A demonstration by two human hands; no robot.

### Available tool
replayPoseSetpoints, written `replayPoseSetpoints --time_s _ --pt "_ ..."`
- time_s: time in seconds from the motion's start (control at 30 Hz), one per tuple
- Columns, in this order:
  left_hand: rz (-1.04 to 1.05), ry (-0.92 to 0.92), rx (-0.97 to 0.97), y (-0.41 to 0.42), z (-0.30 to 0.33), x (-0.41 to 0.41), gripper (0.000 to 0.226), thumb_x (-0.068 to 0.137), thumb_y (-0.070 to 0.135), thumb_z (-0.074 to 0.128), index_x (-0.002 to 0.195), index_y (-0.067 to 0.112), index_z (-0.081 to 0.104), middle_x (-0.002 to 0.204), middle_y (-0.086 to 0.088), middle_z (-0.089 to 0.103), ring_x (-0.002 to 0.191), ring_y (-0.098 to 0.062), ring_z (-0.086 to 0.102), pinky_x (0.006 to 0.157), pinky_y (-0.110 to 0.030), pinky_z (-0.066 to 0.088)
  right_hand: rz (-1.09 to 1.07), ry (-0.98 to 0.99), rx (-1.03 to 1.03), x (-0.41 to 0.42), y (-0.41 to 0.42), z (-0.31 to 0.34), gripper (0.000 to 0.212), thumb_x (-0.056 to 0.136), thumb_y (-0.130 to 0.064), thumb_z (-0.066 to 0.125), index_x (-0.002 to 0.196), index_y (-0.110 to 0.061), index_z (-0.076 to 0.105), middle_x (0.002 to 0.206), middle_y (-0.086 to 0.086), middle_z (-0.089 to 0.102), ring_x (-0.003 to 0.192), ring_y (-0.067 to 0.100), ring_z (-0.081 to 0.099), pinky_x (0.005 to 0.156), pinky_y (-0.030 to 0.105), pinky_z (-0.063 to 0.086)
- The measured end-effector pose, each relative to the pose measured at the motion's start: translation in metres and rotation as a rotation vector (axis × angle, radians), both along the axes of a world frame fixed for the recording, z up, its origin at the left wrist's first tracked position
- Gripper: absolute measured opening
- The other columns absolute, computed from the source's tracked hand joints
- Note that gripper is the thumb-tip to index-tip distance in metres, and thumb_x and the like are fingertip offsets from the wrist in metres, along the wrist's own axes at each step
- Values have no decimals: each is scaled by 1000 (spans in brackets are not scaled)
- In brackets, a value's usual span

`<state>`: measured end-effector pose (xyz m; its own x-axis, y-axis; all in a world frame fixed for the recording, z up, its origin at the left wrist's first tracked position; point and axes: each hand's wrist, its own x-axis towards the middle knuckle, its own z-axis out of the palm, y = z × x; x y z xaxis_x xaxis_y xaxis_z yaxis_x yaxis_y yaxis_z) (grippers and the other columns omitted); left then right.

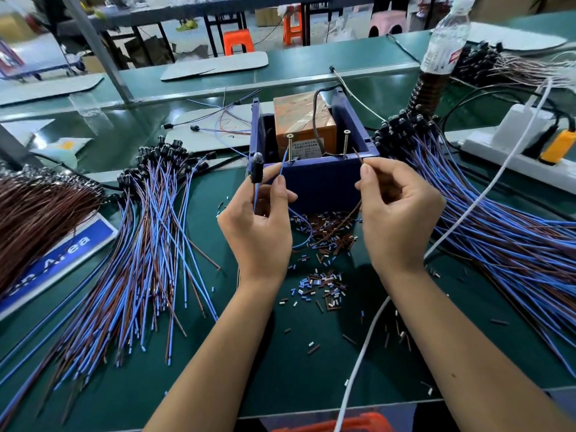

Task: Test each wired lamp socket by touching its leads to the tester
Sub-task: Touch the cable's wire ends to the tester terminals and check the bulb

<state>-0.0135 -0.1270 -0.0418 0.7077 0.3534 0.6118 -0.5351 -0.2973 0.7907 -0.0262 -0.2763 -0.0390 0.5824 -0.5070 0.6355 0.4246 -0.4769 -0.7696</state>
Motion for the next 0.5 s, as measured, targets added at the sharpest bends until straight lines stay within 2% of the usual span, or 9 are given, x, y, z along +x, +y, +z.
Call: replayPoseSetpoints --time_s 0.13,0.27,0.3,0.4,0.5 --pt "-21 17 -12 0 0 -1 13 98 11 65 106 13 75 71 4 72 68 -17 71 72 -31 57 15 -8 -43 1 0 0 15 101 -17 66 104 -12 79 82 -7 75 74 8 73 68 27 59" --pt "23 4 13 0 1 -1 14 97 9 66 101 18 76 68 9 71 65 -9 68 71 -17 49 8 -9 -94 2 -1 -1 16 102 -15 65 104 -10 79 82 -6 74 73 3 70 68 21 54" --pt "12 8 1 0 1 -1 15 97 8 66 102 18 76 68 8 71 65 -10 68 70 -17 49 12 -8 -90 2 -1 -1 16 102 -15 65 105 -10 79 83 -5 75 74 3 70 69 20 54" --pt "-20 21 -16 1 0 -1 16 97 9 66 104 19 76 70 6 71 66 -17 70 69 -25 53 25 -6 -80 2 -2 -1 16 103 -15 65 107 -11 79 86 -6 75 76 3 71 71 20 55" --pt "-5 20 -13 1 1 -2 16 97 10 66 102 23 75 69 6 71 65 -14 69 70 -26 54 27 2 -78 1 -1 0 15 103 -15 65 107 -11 79 85 -5 75 76 5 71 70 23 56"
